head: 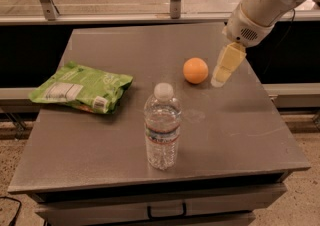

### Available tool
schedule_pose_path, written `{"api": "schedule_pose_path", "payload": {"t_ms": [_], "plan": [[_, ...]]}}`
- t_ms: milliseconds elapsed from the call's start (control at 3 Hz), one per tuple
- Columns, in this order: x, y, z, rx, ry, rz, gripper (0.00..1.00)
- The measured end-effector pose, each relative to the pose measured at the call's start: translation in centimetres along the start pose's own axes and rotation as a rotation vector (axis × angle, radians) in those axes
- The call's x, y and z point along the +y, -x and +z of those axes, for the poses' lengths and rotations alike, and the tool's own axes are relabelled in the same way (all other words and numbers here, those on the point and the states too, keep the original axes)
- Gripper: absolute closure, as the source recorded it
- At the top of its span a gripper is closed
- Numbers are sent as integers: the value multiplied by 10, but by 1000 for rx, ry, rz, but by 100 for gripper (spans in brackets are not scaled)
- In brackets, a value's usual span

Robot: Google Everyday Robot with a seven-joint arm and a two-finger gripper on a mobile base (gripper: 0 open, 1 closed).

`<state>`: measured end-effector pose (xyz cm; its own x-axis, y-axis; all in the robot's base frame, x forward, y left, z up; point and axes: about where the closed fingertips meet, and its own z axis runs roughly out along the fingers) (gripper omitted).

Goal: Move orange near green rice chip bag

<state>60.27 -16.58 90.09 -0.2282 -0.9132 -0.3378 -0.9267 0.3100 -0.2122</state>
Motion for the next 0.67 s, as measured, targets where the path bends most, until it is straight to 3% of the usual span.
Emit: {"api": "schedule_pose_path", "payload": {"t_ms": [667], "plan": [[0,6,48,-9,61,8,0]]}}
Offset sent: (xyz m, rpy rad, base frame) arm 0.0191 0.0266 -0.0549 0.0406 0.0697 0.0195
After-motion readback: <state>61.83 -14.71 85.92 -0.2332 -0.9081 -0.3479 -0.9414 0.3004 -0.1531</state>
